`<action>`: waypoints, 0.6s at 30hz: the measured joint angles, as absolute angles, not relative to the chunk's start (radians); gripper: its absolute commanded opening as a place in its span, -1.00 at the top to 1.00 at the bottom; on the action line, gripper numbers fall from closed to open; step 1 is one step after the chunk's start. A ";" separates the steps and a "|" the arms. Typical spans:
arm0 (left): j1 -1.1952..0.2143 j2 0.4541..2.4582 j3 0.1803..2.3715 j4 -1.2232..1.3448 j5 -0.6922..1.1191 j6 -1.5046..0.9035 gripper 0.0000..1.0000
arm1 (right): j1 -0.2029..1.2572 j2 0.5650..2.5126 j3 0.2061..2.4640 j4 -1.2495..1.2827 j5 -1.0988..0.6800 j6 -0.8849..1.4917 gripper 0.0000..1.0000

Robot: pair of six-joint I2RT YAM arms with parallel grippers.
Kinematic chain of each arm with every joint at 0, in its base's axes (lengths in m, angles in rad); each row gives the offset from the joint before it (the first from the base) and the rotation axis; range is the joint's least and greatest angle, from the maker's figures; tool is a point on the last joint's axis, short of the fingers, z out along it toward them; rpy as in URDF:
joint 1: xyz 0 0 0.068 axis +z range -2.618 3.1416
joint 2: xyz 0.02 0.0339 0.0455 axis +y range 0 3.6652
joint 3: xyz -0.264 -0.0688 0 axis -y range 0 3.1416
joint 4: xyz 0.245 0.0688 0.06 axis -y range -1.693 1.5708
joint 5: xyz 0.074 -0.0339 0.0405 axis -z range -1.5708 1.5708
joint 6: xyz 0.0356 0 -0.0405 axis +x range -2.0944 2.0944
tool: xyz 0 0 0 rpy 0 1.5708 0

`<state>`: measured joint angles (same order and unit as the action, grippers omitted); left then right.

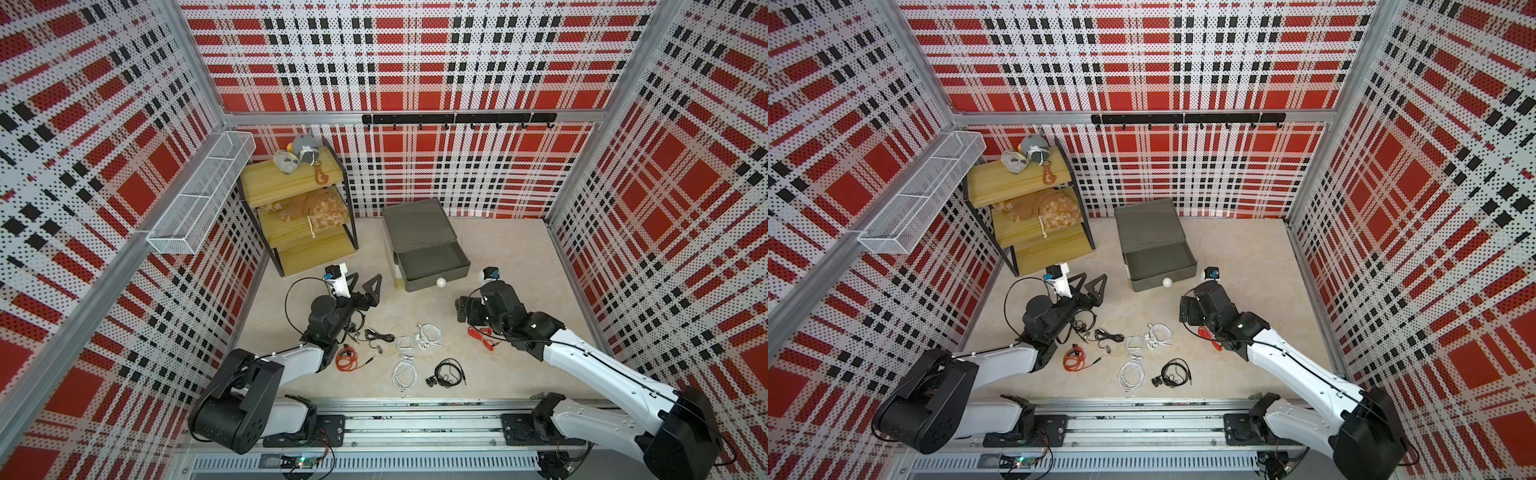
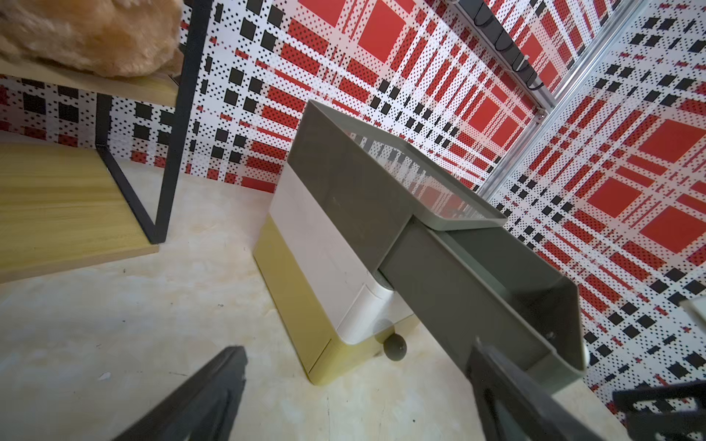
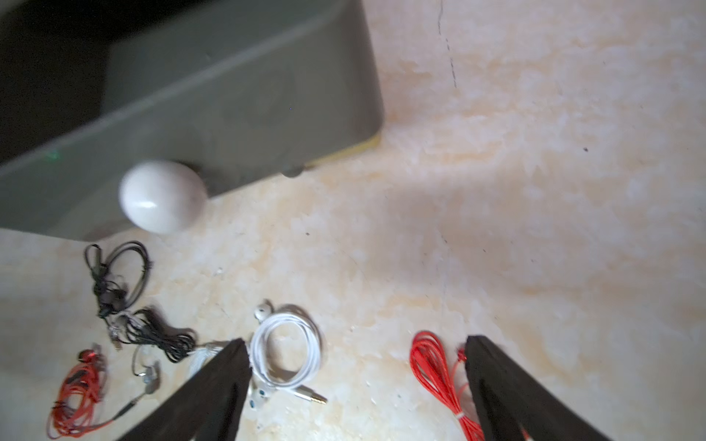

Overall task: Place the wired earphones into the drawer by color
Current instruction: Open the drawer in the storage box, then pick up the wired earphones from the center of the board.

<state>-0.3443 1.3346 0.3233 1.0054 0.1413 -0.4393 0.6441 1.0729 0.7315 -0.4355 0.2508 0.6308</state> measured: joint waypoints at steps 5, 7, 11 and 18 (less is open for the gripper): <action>-0.344 1.334 0.323 1.005 0.135 -0.439 -0.95 | 0.630 1.048 0.643 -0.480 0.255 0.656 -0.73; -0.344 1.334 0.323 1.005 0.133 -0.439 -0.94 | 0.612 1.048 0.612 -0.487 0.249 0.663 -0.67; -0.344 1.334 0.323 1.005 0.130 -0.439 -0.95 | 0.564 1.050 0.570 -0.491 0.221 0.673 -0.53; -0.344 1.334 0.322 1.005 0.125 -0.439 -0.95 | 0.525 1.100 0.550 -0.488 0.167 0.674 -0.22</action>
<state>-0.3443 1.3342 0.3222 1.0054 0.1253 -0.4393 0.5247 1.1000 0.5503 -0.4885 0.1669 0.6743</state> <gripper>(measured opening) 0.972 0.652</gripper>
